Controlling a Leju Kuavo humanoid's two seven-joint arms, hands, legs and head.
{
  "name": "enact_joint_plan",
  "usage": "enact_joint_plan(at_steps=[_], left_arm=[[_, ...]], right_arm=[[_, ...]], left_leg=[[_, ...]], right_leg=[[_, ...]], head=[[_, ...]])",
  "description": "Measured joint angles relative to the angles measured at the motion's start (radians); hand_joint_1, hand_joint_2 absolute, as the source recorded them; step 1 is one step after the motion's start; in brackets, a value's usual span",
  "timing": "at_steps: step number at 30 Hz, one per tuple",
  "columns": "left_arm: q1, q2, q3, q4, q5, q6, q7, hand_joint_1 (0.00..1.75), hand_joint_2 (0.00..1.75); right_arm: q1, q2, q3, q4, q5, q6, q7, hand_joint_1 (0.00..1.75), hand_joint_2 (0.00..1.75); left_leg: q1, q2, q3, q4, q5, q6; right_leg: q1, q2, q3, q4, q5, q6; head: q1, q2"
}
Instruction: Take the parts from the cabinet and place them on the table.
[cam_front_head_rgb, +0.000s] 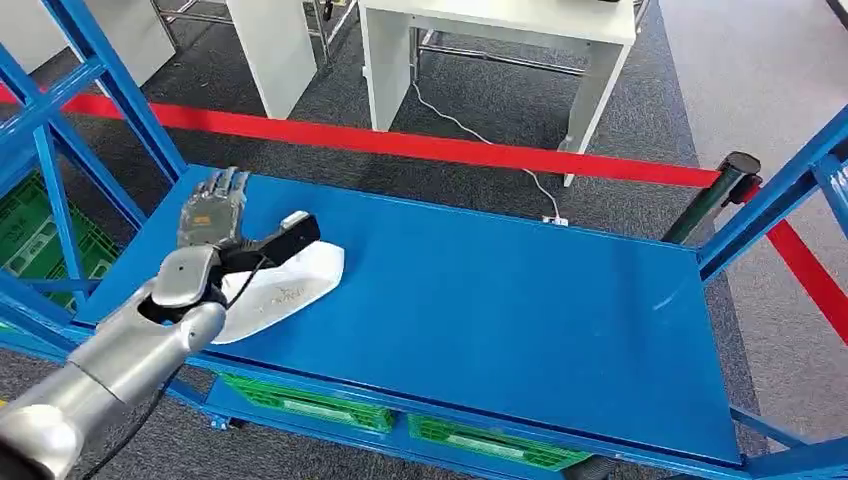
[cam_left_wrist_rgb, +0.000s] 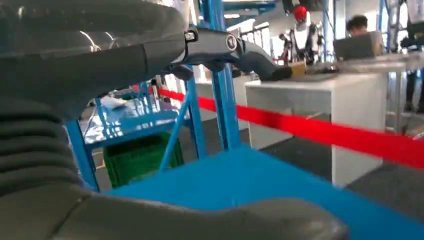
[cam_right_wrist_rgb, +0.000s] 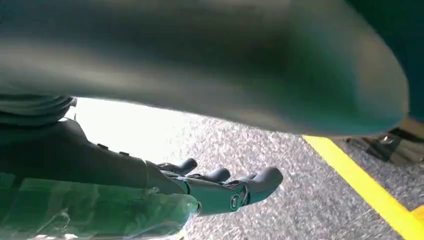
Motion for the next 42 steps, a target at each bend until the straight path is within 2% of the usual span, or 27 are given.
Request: enact_joint_plan(at_steps=[2,10,16,28,33,36,38,42], left_arm=[[-0.013,0.014,-0.002,-0.053,0.002,-0.03,0.017,0.0,0.0],[-0.011,0.054,-0.01,-0.201,0.005,-0.041,0.038,0.0,0.0],[-0.011,0.078,-0.026,-0.257,0.006,-0.042,0.038,0.0,0.0],[0.003,0.1,-0.029,-0.303,0.021,-0.042,0.045,0.0,0.0],[0.046,0.132,-0.029,-0.362,0.039,-0.061,0.066,0.0,0.0],[0.084,0.155,-0.026,-0.405,0.013,-0.08,0.072,0.0,0.0],[0.14,0.169,-0.018,-0.437,-0.009,-0.087,0.074,0.0,0.0],[0.292,0.185,0.006,-0.474,-0.06,-0.051,0.067,0.0,0.0]], right_arm=[[0.0,0.005,-0.001,0.003,-0.005,0.0,-0.007,0.0,0.0],[0.001,0.013,-0.006,0.012,-0.014,0.001,-0.012,0.0,0.0],[0.0,0.017,-0.007,0.019,-0.014,0.001,-0.013,0.0,0.0],[0.0,0.02,-0.008,0.023,-0.018,0.0,-0.012,0.0,0.0],[0.001,0.02,-0.01,0.029,-0.034,0.0,-0.011,0.0,0.0],[0.001,0.021,-0.016,0.029,-0.047,0.002,-0.01,0.0,0.0],[0.002,0.023,-0.021,0.03,-0.058,0.003,-0.006,0.0,0.0],[0.003,0.03,-0.031,0.033,-0.066,-0.001,-0.003,0.0,0.0]], left_leg=[[0.0,0.0,0.0,0.0,0.0,0.0],[0.0,0.0,0.0,0.0,0.0,0.0],[0.0,0.0,0.0,0.0,0.0,0.0],[0.0,0.0,0.0,0.0,0.0,0.0],[0.0,0.0,0.0,0.0,0.0,0.0],[0.0,0.0,0.0,-0.001,0.0,-0.001],[0.0,0.0,0.002,-0.001,-0.001,-0.001],[0.0,0.001,0.002,-0.001,-0.001,-0.001]], right_leg=[[0.0,0.0,0.0,0.0,0.0,0.0],[0.0,0.0,0.0,0.0,0.0,0.0],[0.0,0.0,0.0,0.0,0.0,0.0],[0.0,0.0,0.0,0.0,0.0,0.0],[0.0,0.0,0.0,0.0,0.0,-0.001],[0.0,0.0,0.001,0.0,-0.001,-0.001],[0.0,0.001,0.001,0.0,-0.001,-0.001],[0.0,0.001,0.001,0.0,-0.002,-0.003]], head=[[0.0,0.0],[0.0,0.0],[0.0,0.0],[0.0,0.0],[0.0,0.0],[0.0,0.0],[0.0,0.0],[0.0,0.0]])
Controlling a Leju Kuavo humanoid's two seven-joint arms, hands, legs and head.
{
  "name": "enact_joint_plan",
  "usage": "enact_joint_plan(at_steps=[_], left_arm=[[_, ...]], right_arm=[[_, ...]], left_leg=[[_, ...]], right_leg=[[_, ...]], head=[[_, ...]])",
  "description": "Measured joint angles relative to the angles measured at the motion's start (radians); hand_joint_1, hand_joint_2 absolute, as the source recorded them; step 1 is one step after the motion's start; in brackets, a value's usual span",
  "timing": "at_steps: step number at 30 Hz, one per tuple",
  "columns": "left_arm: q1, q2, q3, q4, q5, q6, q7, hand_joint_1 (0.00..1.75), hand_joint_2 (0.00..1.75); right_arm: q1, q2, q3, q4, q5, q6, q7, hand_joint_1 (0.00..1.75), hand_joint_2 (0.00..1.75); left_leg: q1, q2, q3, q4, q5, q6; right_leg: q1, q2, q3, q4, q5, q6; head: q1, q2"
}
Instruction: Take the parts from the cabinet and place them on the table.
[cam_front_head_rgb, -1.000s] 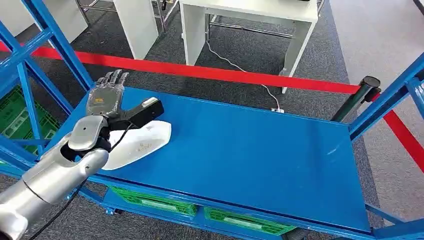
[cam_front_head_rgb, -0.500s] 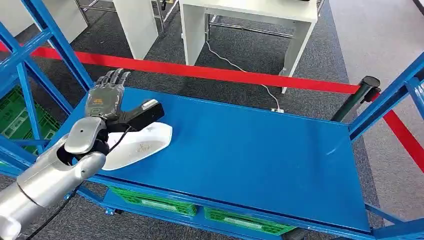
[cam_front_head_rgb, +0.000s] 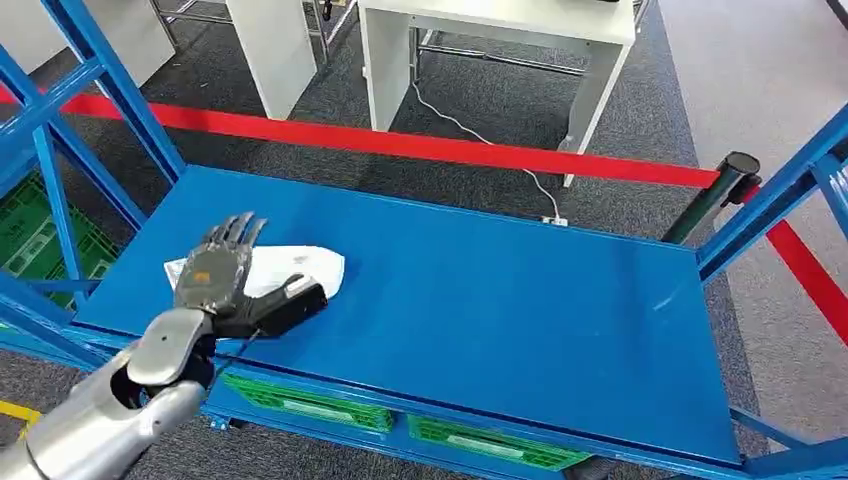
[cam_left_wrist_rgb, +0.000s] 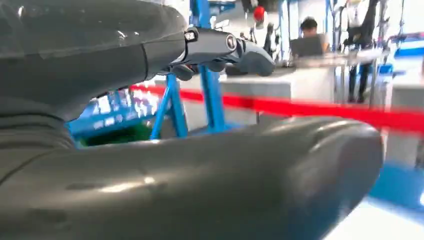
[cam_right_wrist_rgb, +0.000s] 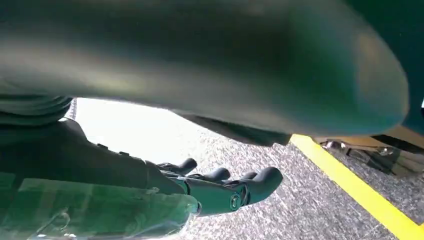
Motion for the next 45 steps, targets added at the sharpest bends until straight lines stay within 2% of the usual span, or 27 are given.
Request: enact_joint_plan(at_steps=[9,16,35,45], left_arm=[[0.2,0.006,0.04,-0.031,-0.057,-0.027,-0.005,0.0,0.0],[0.284,0.006,0.048,-0.031,-0.037,-0.005,-0.003,0.0,0.0],[0.315,0.005,0.044,0.016,-0.091,0.039,-0.005,0.0,0.0],[0.308,-0.004,0.053,0.033,-0.252,0.119,-0.01,0.0,0.0]], right_arm=[[0.0,0.007,-0.018,0.006,-0.019,-0.006,0.0,0.0,0.0],[0.0,0.011,-0.024,0.007,-0.021,-0.006,0.0,0.0,0.0],[-0.001,0.015,-0.025,0.012,-0.021,-0.012,0.0,0.0,0.0],[-0.001,0.018,-0.024,0.012,-0.02,-0.01,0.0,0.0,0.0]], left_leg=[[0.0,0.0,0.0,0.0,0.0,-0.001],[0.0,0.0,0.0,0.0,0.0,-0.001],[0.001,0.0,0.0,0.0,0.0,-0.001],[0.001,0.0,0.001,0.0,0.0,-0.001]], right_leg=[[0.0,0.0,0.0,0.0,0.0,0.0],[0.0,0.0,0.0,0.0,0.0,0.0],[0.0,0.0,0.0,0.0,0.0,0.0],[0.0,0.0,-0.001,0.0,0.0,0.0]], head=[[0.0,0.0],[0.0,0.0],[0.0,0.0],[0.0,0.0]])
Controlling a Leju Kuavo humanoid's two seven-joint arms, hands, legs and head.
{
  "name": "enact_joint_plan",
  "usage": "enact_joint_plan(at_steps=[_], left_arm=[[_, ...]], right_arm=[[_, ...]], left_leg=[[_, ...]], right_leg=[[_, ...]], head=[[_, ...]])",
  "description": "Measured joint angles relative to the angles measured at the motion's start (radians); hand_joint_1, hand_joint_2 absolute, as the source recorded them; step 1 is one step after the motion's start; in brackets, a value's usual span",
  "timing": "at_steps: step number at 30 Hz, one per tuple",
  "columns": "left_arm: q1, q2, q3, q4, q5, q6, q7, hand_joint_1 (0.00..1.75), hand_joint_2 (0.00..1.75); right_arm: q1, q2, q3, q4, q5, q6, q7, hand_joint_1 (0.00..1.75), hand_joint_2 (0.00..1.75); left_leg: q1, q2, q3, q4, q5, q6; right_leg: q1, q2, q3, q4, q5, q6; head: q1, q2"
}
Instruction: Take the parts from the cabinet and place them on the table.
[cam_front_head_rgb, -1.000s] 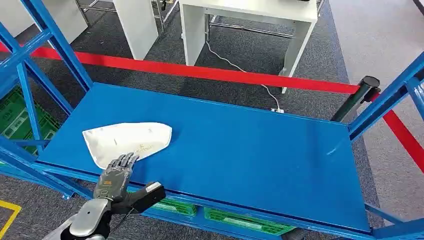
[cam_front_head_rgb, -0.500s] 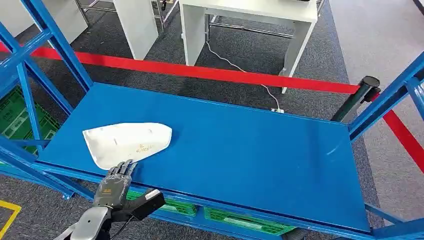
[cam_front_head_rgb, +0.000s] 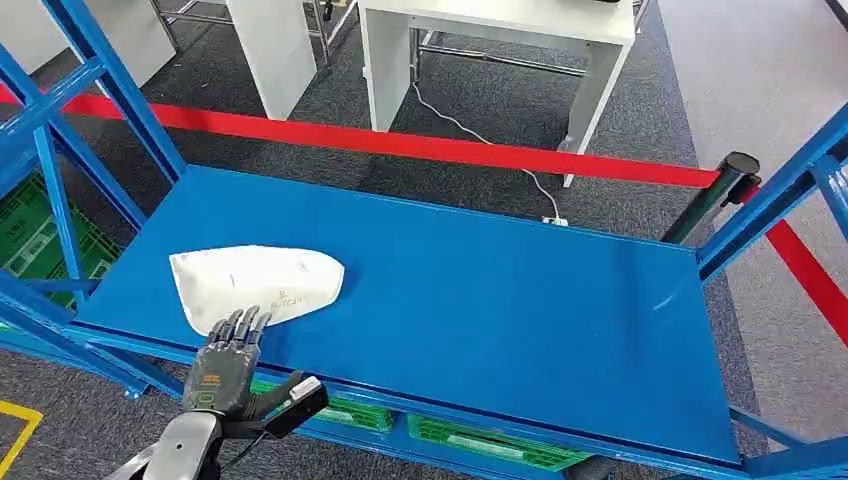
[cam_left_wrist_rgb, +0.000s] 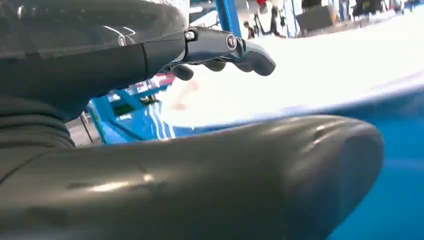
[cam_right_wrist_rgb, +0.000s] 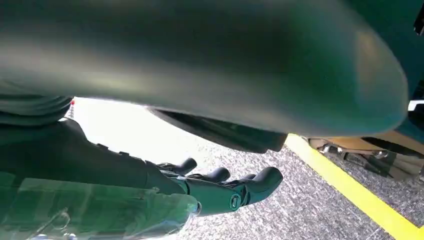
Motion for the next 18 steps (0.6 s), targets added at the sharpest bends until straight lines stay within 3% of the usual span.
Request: enact_joint_plan(at_steps=[18], left_arm=[[-0.039,-0.041,0.076,-0.017,-0.024,-0.023,-0.041,0.0,0.0]], right_arm=[[0.0,0.0,0.001,0.0,0.0,-0.002,-0.006,0.0,0.0]], left_leg=[[0.0,0.0,0.0,0.0,0.0,0.0]], right_leg=[[0.0,0.0,0.001,0.0,0.0,0.0]], head=[[0.0,0.0]])
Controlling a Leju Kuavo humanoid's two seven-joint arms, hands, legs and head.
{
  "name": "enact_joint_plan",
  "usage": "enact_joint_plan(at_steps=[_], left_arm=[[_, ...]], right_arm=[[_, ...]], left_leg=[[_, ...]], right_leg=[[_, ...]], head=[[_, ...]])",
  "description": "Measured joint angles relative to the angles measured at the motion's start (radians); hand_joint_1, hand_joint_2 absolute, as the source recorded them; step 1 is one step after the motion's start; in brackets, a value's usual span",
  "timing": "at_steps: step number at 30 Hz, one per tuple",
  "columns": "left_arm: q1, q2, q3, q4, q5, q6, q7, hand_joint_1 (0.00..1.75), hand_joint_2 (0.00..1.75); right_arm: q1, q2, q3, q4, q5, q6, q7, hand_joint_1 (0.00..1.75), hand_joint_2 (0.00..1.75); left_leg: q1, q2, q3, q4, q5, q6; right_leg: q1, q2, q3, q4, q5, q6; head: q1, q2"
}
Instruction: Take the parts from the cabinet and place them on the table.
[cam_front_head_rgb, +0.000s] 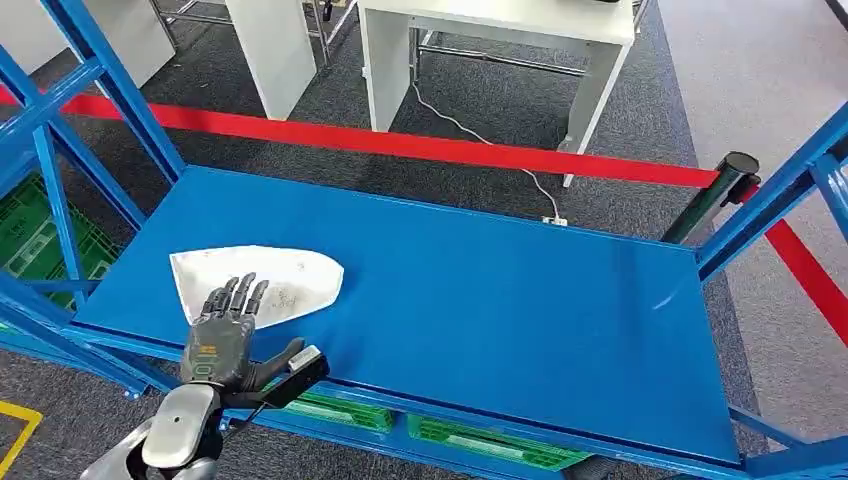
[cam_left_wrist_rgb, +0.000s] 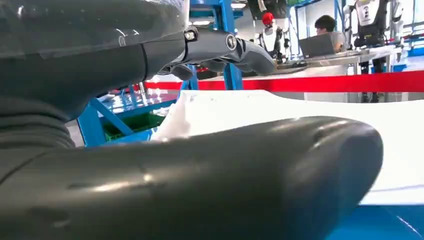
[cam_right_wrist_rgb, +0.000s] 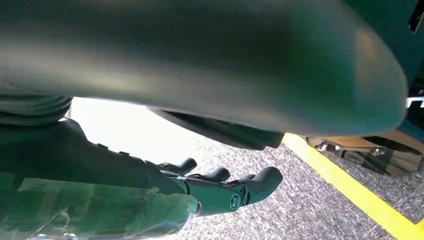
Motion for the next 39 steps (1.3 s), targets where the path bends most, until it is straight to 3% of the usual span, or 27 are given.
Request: enact_joint_plan(at_steps=[12,13,35,39], left_arm=[[-0.005,-0.016,0.02,0.12,0.055,0.027,-0.045,0.0,0.0],[-0.006,-0.017,0.021,0.128,0.061,0.032,-0.048,0.0,1.75],[-0.025,-0.06,0.049,0.243,0.104,0.088,-0.053,0.0,1.75],[-0.023,-0.063,0.052,0.268,0.101,0.125,-0.051,0.0,1.75]], right_arm=[[0.0,0.0,0.0,0.0,0.0,-0.002,-0.002,0.0,0.0],[0.0,0.0,0.0,0.0,0.0,-0.002,-0.001,0.0,0.0],[-0.001,-0.005,0.001,0.001,0.011,0.005,0.0,0.0,0.0],[-0.001,-0.005,0.001,0.001,0.011,0.006,0.0,0.0,0.0]], left_leg=[[0.0,0.0,0.0,0.0,0.0,0.0],[0.0,0.0,0.0,0.0,0.0,0.0],[0.0,0.0,0.004,-0.001,0.0,0.0],[0.0,0.0,0.007,-0.001,0.0,0.0]], right_leg=[[0.0,0.0,0.0,0.0,0.0,0.0],[0.0,0.0,0.0,0.0,0.0,0.0],[0.0,-0.001,0.004,0.0,0.0,0.0],[0.0,-0.001,0.007,0.0,0.0,-0.001]], head=[[0.0,0.0],[0.0,0.0],[0.0,0.0],[0.0,0.0]])
